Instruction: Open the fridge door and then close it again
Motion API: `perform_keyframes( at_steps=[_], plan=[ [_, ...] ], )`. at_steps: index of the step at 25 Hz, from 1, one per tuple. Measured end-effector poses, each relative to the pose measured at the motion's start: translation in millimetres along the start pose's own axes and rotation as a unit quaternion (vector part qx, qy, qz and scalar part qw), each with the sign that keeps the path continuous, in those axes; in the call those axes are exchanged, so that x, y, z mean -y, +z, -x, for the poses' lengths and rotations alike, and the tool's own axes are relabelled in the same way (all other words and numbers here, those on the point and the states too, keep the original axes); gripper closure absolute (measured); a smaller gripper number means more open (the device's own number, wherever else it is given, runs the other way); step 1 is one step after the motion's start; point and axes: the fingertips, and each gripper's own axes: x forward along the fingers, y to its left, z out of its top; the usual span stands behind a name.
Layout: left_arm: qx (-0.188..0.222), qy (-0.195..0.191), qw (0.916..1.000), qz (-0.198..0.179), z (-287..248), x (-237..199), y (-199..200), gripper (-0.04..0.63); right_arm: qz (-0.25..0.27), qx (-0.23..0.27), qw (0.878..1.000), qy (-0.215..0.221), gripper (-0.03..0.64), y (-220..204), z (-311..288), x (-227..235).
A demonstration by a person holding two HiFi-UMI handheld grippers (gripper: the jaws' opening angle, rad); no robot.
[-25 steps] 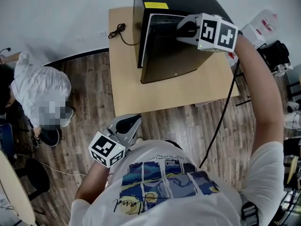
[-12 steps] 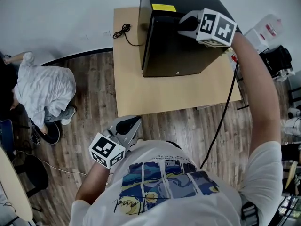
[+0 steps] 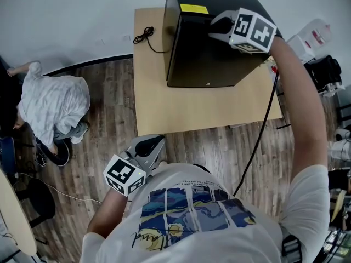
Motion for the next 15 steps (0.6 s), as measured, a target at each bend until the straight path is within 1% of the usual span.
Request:
perform_keyframes(
  at_steps=[7, 15],
  plan=[
    [-0.005, -0.004, 1.0000, -0.001, -3, 5, -1, 0.586, -0.001, 0.009, 1.000, -0.009, 0.580, -1, -1, 0],
    [-0.008, -0.004, 1.0000, 0.003, -4, 11, -6, 0.586, -0.004, 0.026, 0.999, -0.040, 0.580, 0, -1, 2]
  ],
)
